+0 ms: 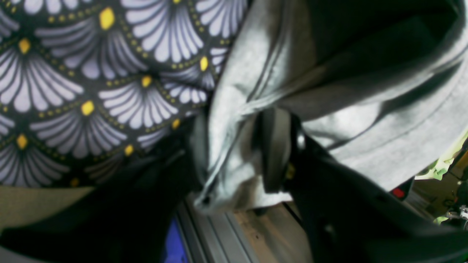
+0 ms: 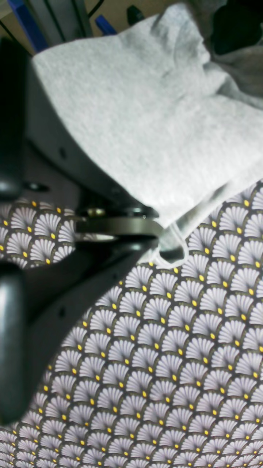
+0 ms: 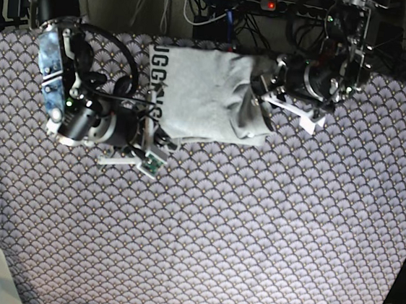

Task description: Fold the T-shirt properly

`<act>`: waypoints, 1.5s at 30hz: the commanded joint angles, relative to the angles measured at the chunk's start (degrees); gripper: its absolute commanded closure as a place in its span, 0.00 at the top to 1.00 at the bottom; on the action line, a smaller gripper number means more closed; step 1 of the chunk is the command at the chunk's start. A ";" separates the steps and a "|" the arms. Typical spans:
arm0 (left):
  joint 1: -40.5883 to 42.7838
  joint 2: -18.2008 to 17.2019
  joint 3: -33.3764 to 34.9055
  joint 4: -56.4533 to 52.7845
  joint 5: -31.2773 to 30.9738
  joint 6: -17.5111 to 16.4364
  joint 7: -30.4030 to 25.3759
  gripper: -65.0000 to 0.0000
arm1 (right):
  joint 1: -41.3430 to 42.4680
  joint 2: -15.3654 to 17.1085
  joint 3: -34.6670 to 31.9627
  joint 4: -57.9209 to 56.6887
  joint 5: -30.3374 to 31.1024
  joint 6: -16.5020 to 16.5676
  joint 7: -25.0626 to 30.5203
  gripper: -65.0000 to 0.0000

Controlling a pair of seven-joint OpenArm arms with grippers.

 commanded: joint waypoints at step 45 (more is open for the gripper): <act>-40.73 9.18 12.09 -37.62 3.46 0.88 -19.81 0.25 | -5.79 1.79 13.33 0.85 0.54 0.19 1.50 0.00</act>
